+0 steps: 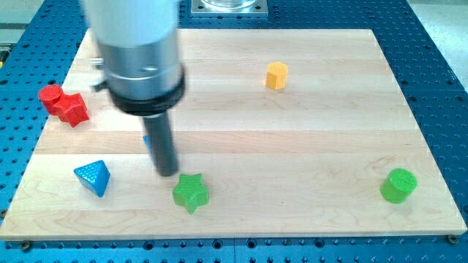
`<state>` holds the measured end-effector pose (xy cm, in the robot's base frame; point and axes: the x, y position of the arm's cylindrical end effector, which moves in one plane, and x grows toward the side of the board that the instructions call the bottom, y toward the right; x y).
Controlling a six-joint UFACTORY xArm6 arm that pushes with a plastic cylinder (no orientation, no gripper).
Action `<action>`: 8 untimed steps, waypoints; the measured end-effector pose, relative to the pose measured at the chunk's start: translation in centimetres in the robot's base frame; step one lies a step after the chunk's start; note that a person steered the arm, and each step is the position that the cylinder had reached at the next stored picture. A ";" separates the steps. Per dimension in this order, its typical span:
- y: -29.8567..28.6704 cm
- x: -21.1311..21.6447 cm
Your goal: Slide the green blocks to the bottom right of the board
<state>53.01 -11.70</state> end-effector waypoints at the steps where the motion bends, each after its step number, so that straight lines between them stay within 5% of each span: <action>1: 6.7 4.5; 2: 10.1 5.3; 3: 4.5 7.2; 6: 26.8 7.2; 8: 23.1 5.5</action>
<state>58.48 11.39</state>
